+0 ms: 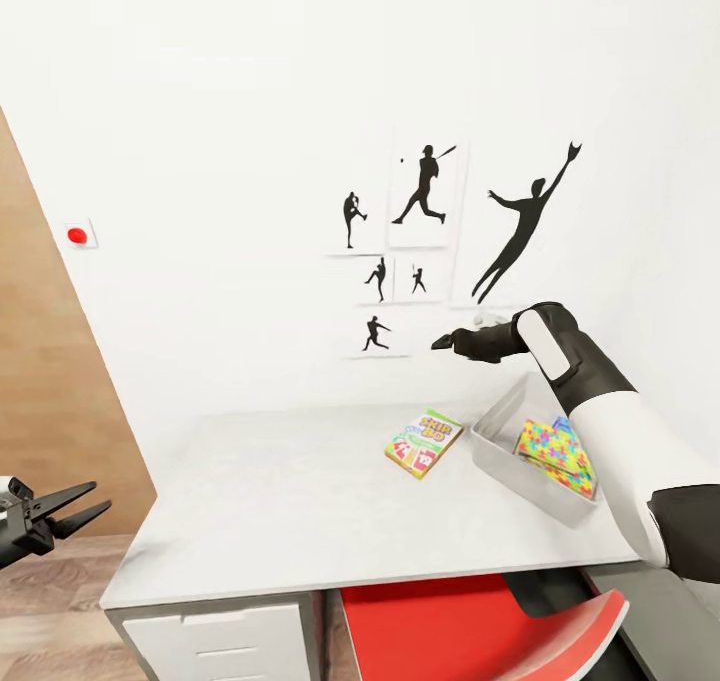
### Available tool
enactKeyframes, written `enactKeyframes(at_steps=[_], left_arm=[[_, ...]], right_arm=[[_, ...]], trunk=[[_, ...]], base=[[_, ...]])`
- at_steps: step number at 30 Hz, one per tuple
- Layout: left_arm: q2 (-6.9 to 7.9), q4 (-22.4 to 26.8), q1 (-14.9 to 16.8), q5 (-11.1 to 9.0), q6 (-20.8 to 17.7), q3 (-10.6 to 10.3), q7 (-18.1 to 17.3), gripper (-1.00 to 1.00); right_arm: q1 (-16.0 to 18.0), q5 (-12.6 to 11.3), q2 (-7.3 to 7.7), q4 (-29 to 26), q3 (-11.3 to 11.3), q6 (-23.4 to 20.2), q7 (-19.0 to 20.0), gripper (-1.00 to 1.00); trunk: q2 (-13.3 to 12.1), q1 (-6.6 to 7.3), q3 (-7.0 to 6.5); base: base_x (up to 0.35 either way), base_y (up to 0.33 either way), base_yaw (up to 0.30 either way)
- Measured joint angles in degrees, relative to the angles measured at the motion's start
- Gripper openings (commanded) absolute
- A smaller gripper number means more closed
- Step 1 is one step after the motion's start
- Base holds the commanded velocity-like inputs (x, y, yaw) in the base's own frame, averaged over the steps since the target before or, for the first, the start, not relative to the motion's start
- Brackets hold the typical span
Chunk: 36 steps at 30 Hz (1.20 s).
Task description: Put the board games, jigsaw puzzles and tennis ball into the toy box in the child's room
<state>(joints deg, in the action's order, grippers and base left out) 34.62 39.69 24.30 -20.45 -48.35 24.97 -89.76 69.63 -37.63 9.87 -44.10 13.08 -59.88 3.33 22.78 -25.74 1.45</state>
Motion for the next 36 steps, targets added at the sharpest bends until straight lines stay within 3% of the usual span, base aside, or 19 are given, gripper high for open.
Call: enactKeyframes(at_steps=[23,36], left_arm=[[0.0,-0.14,0.0,0.0,0.0,0.25,0.0,1.0],[0.01,-0.14,-0.01,0.0,0.0,0.25,0.0,1.0]], right_arm=[[0.0,0.04,-0.03,0.17,-0.02,0.0,-0.07,1.0],[0.32,0.15,-0.03,4.63,-0.02,0.0,-0.07,1.0]], trunk=[[0.0,0.0,0.07],[-0.01,-0.01,0.93]], base=[[0.026,-0.018,0.001],[0.001,-0.001,0.067]])
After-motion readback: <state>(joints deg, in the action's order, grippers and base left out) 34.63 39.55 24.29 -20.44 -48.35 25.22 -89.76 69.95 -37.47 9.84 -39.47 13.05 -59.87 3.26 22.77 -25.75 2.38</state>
